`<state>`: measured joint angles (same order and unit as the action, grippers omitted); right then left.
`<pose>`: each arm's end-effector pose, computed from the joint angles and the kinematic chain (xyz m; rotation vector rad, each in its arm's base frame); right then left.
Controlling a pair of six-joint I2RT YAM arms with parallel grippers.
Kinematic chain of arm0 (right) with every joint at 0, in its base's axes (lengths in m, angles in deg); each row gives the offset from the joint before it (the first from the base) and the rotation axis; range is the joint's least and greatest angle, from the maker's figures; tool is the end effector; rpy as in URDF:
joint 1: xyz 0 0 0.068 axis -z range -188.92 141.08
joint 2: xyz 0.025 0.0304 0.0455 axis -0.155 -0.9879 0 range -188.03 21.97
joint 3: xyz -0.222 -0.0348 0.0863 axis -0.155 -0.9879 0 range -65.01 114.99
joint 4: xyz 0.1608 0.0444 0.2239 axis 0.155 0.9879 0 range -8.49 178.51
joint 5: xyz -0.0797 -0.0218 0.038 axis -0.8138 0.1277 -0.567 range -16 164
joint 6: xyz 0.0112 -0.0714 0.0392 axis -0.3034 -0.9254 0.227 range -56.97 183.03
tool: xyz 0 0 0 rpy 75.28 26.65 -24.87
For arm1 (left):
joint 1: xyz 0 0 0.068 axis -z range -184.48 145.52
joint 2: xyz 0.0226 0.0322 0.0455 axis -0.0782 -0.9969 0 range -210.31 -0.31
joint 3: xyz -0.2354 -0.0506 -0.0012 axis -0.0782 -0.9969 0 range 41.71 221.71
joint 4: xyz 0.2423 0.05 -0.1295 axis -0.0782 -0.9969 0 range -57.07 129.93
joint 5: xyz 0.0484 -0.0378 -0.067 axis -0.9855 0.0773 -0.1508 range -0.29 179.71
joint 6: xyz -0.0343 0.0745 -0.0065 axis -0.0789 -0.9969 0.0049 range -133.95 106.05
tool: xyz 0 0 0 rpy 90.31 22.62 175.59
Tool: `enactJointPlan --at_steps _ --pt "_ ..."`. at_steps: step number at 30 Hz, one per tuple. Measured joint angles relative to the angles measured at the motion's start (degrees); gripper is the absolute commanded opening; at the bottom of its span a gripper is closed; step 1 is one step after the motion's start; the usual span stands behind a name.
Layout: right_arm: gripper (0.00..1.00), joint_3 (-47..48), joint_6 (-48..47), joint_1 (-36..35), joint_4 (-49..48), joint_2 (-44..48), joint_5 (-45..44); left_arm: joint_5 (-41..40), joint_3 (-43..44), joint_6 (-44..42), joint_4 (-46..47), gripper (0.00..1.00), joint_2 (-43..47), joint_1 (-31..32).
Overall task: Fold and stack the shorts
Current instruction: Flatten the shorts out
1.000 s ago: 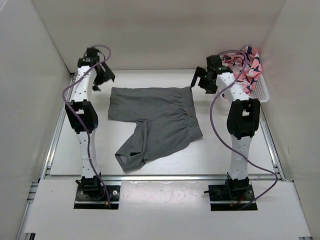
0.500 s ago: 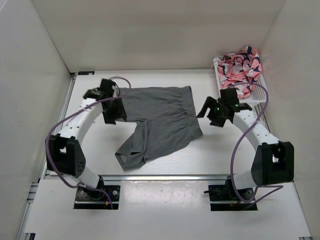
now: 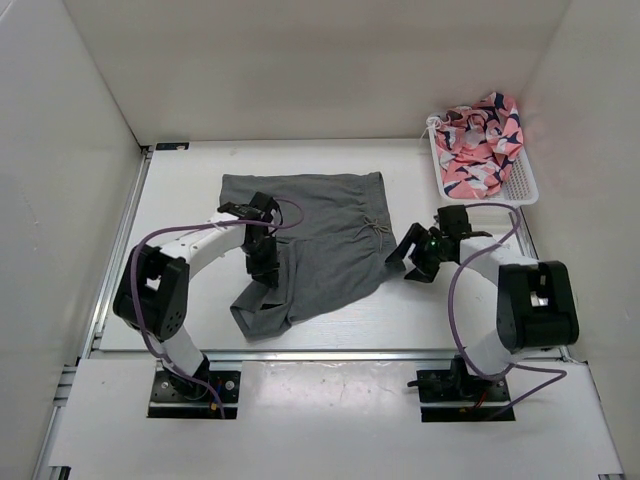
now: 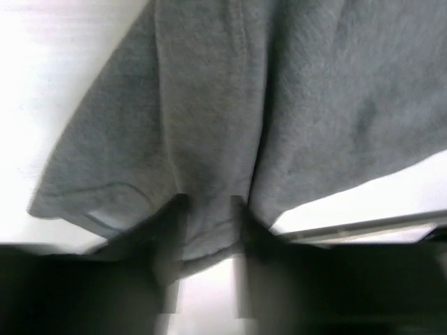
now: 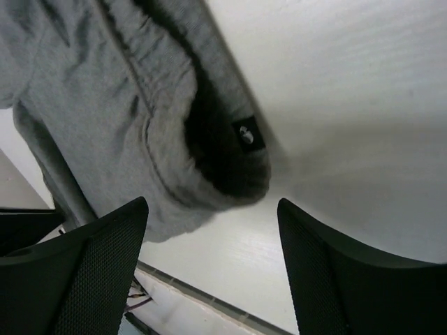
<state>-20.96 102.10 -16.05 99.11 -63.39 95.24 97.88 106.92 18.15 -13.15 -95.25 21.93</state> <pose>0.3062 0.0645 0.0937 0.6045 2.6216 0.7567 0.2793 -0.1502 0.1209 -0.1392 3.0854 -0.2873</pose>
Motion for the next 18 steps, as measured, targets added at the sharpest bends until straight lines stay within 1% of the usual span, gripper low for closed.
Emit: enactJointPlan --at_steps 1,2,3,4,6,7,9,11,13,16,17,18 --pt "0.70 0.00 0.42 -0.02 -1.09 -1.29 0.26 0.13 0.00 -0.02 0.20 0.13 -0.37 0.02" --pt "0.64 0.00 0.76 -0.09 -2.12 -2.86 0.44 0.22 0.00 -0.02 0.44 0.10 -0.85 0.00" --pt "0.57 0.00 1.11 -0.20 -2.91 -4.33 0.59 0.28 0.00 -0.09 0.66 0.10 -1.27 0.00" --pt "0.31 0.09 1.64 -0.52 -3.32 -5.49 0.92 0.39 0.00 -0.07 0.76 0.10 -1.60 0.00" --pt "0.08 0.61 1.97 -1.03 -4.07 -6.69 0.57 0.52 0.00 -0.13 0.83 0.10 -1.79 -0.44" --pt "0.00 0.98 2.56 -1.36 -4.09 -7.02 0.15 0.63 0.00 -0.13 0.79 0.10 -1.79 -0.74" --pt "0.00 1.66 2.82 -1.99 -4.04 -7.13 -0.70 0.74 0.04 -0.22 0.39 0.10 -1.57 -2.03" --pt "0.00 2.14 2.84 -2.56 -4.11 -7.13 -1.51 0.07 0.39 -0.50 -1.01 0.10 -0.83 -4.63" --pt "0.00 2.14 2.86 -2.75 -4.00 -6.91 -2.12 -1.36 1.97 -1.03 -3.39 0.10 0.11 -8.57" --pt "0.00 2.10 3.02 -2.82 -3.87 -6.45 -2.99 -5.01 6.78 -1.66 -5.84 0.10 1.22 -16.22" --pt "0.00 2.10 3.04 -3.06 -3.85 -6.29 -3.28 -6.34 8.22 -1.60 -5.81 0.14 1.31 -18.43" --pt "0.00 2.10 3.04 -3.21 -3.87 -6.19 -3.43 -7.56 9.49 -1.38 -5.46 0.24 1.25 -21.16"
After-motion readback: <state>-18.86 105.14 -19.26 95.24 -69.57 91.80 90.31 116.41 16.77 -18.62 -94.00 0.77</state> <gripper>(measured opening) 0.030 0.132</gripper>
